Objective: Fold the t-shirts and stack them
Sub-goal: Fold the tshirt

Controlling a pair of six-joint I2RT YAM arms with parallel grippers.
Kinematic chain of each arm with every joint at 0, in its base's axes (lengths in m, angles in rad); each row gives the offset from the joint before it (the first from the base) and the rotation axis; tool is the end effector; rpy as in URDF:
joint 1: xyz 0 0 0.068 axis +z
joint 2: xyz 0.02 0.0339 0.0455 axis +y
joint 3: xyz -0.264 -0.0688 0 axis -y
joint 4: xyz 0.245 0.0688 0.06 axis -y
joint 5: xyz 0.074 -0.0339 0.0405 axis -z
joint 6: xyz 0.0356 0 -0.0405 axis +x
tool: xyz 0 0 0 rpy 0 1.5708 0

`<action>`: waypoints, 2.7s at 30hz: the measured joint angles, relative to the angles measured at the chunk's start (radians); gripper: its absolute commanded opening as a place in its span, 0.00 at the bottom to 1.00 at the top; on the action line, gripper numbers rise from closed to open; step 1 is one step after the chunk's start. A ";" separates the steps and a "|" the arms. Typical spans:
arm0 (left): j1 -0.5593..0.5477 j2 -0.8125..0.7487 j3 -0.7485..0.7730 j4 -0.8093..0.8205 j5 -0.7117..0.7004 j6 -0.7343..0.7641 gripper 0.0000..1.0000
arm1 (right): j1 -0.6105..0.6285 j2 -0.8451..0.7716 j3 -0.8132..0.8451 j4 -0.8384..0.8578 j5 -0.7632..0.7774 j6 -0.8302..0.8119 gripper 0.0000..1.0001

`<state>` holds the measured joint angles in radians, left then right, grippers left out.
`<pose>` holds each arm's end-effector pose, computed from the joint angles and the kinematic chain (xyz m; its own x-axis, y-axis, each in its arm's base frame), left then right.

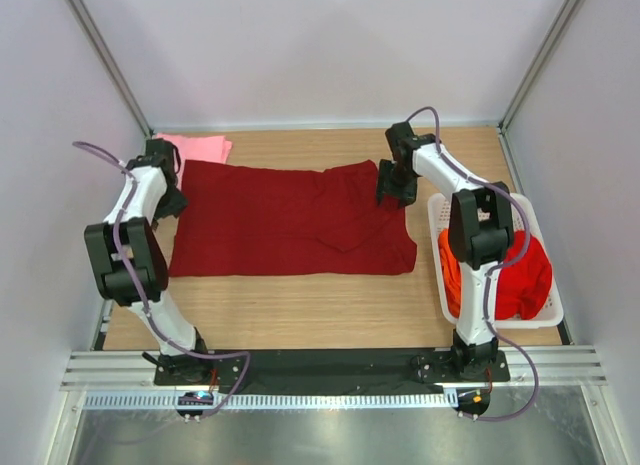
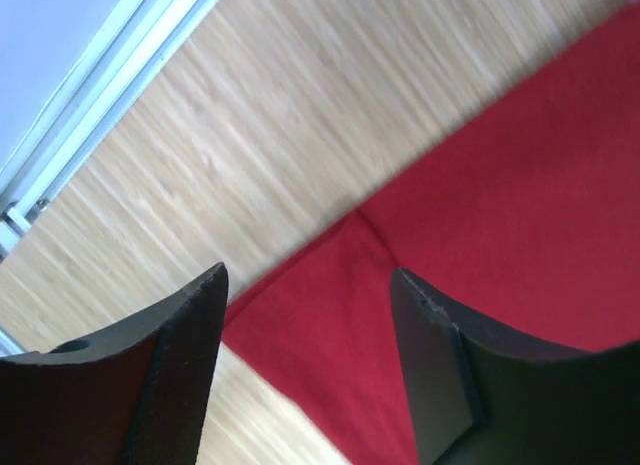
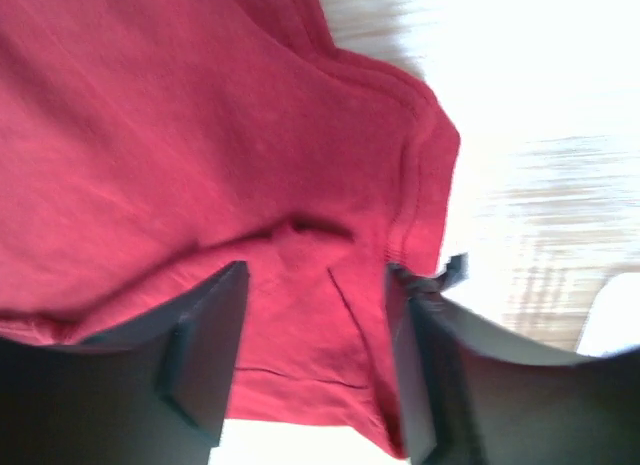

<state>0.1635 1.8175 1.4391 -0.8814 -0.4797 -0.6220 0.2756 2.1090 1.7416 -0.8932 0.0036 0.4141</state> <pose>0.3591 0.0759 0.2342 -0.5981 -0.6226 -0.5047 -0.7779 0.6024 0.1788 0.4224 0.1193 0.2038 -0.9480 0.1501 -0.2808 0.1205 0.9855 0.1197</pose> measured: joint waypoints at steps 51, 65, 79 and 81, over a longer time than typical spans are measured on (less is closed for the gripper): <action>0.024 -0.341 -0.598 -0.006 0.203 -0.208 0.66 | 0.089 -0.562 -0.792 0.034 -0.050 0.008 0.52; -0.210 -0.587 -0.519 -0.057 0.239 -0.214 0.62 | 0.359 -0.410 -0.559 0.159 -0.164 0.120 0.58; -0.271 -0.676 -0.557 -0.068 0.272 -0.205 0.62 | 0.424 -0.245 -0.498 0.198 -0.136 0.150 0.34; -0.271 -0.683 -0.557 -0.070 0.272 -0.203 0.61 | 0.423 -0.235 -0.488 0.198 -0.126 0.153 0.28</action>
<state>-0.1074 1.1343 0.8822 -0.9512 -0.2081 -0.8249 0.6991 1.8736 1.2537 -0.6949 -0.1226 0.5667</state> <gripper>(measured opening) 0.620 0.335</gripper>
